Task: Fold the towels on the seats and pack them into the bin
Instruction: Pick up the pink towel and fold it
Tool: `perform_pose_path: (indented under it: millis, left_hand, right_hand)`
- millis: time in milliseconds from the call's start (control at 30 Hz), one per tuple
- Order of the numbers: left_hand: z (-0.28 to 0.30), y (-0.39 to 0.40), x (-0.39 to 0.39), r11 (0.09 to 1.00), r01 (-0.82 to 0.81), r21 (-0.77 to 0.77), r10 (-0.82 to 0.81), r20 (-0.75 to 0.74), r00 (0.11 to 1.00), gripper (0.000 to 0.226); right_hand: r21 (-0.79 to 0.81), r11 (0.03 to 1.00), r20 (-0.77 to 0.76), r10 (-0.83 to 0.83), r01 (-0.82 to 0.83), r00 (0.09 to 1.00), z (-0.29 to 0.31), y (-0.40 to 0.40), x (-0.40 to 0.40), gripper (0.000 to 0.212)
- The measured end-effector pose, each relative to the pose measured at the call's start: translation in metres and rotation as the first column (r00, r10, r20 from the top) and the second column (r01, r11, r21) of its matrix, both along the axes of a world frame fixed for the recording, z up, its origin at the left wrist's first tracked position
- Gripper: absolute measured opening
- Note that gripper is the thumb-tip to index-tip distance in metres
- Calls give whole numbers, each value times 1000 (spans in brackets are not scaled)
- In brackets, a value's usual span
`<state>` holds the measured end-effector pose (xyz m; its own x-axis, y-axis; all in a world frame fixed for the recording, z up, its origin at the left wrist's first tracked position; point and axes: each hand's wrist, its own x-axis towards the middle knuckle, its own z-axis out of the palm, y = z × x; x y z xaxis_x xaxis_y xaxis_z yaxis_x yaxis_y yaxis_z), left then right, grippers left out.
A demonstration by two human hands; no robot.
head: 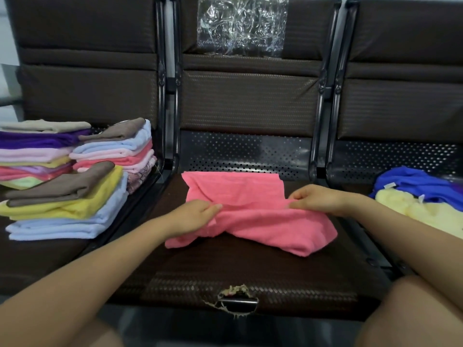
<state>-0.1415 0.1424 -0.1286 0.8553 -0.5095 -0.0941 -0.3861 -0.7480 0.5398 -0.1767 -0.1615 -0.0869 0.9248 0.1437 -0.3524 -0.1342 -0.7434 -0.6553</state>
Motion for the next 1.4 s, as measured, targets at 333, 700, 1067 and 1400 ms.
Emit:
perform_pose_path:
  millis: [333, 700, 1067, 1400]
  left_hand:
    - [23, 35, 40, 781, -456, -426, 490, -33, 871, 25]
    - [-11, 1, 65, 950, -292, -107, 304, 114, 946, 29]
    - [-15, 8, 38, 987, -91, 135, 76, 116, 990, 31]
    - [-5, 32, -22, 985, -87, -150, 58, -189, 980, 30]
  right_hand:
    - [340, 930, 14, -155, 141, 988, -7, -27, 11, 78]
    - [612, 666, 90, -594, 426, 799, -36, 20, 46, 14]
    - [-284, 955, 235, 159, -88, 959, -55, 40, 22, 32]
    - [166, 974, -7, 157, -154, 988, -25, 16, -35, 26]
